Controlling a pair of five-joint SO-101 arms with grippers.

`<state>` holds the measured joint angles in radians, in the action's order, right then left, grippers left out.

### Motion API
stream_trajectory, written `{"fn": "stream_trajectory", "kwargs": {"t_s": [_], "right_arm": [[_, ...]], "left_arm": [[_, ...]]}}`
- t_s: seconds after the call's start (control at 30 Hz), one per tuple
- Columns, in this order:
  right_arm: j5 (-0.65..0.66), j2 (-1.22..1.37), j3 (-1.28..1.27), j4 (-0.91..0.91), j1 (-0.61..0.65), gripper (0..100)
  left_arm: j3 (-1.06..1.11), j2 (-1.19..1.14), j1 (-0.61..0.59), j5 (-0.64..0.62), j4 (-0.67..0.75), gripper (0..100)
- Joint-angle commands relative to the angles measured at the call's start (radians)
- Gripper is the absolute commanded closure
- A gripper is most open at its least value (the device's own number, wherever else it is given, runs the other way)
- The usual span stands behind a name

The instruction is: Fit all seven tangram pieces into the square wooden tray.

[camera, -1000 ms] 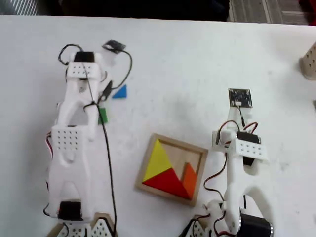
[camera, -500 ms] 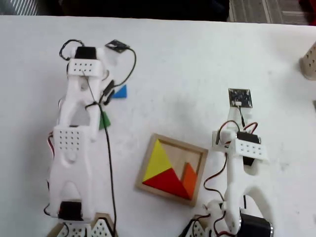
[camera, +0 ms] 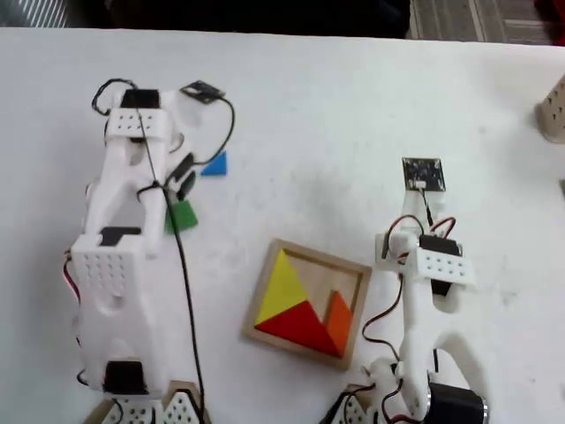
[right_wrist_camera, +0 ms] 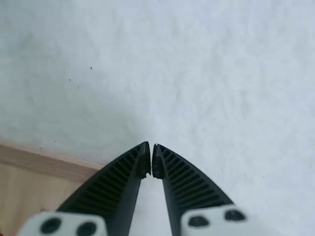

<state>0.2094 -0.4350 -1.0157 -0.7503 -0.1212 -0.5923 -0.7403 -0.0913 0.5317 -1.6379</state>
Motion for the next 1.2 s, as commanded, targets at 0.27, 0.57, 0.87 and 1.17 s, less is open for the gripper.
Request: {"fn": "stream_trajectory", "kwargs": {"t_s": [0.27, 0.57, 0.87, 1.17], "right_arm": [[0.046, -0.022, 0.003, 0.013, 0.013, 98.1], [0.049, -0.022, 0.003, 0.013, 0.013, 98.1], [0.049, -0.022, 0.003, 0.013, 0.013, 98.1], [0.051, -0.022, 0.003, 0.013, 0.013, 98.1]], "left_arm": [[0.104, 0.093, -0.030, 0.080, 0.249, 78], [0.107, 0.079, -0.110, 0.436, 0.242, 77], [0.109, 0.077, -0.087, 0.647, 0.169, 77], [0.109, 0.068, -0.058, 0.594, 0.216, 77]]}}
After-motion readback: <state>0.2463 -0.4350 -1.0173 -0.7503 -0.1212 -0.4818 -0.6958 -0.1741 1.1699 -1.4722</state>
